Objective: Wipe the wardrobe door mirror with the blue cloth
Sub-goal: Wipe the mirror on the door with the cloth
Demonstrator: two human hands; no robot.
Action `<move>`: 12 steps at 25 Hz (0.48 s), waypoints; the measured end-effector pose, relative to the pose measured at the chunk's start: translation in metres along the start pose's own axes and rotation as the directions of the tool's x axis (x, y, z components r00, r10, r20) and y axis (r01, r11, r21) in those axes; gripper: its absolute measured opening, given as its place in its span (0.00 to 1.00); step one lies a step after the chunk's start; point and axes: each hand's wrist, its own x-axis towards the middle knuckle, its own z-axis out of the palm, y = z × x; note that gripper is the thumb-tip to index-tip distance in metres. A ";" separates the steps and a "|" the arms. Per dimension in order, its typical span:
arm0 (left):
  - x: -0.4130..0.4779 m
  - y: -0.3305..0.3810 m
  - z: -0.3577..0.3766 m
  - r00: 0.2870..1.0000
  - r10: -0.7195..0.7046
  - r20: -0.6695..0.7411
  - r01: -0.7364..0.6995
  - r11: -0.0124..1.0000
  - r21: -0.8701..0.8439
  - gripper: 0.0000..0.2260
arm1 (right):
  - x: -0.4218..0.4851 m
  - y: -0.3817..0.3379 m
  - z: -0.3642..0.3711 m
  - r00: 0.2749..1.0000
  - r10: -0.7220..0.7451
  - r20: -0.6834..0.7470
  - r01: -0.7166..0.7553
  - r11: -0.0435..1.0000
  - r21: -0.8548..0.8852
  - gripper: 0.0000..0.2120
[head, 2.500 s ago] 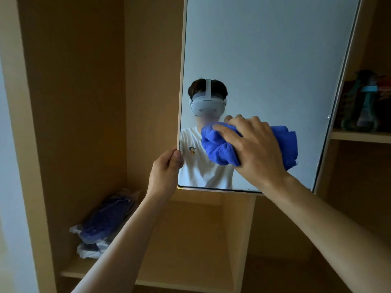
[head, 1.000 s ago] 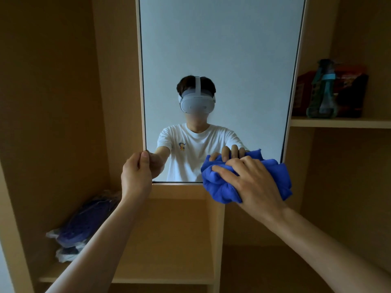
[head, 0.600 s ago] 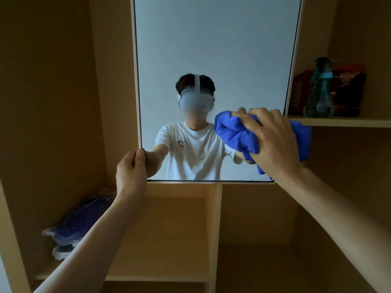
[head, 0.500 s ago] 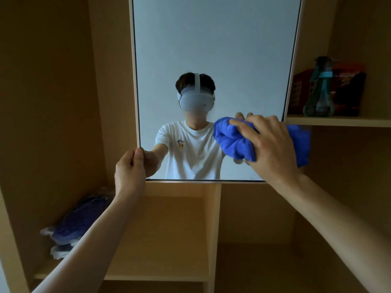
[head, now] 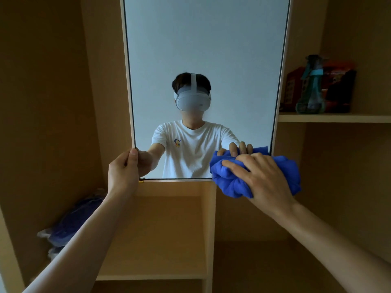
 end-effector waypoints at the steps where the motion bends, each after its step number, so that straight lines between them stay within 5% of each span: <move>1: -0.001 0.002 0.000 1.000 -0.007 -0.001 0.007 1.000 -0.001 0.16 | 0.005 0.005 -0.005 1.000 0.009 -0.017 -0.009 1.000 -0.012 0.20; 5: -0.004 0.005 -0.001 1.000 -0.015 -0.011 0.015 0.999 -0.031 0.16 | 0.035 0.040 -0.029 0.980 0.132 -0.150 -0.146 0.986 -0.085 0.18; 12: -0.003 0.003 -0.004 1.000 0.002 0.011 -0.001 0.999 -0.047 0.19 | 0.018 0.035 -0.025 0.945 0.319 -0.075 -0.324 0.944 -0.060 0.25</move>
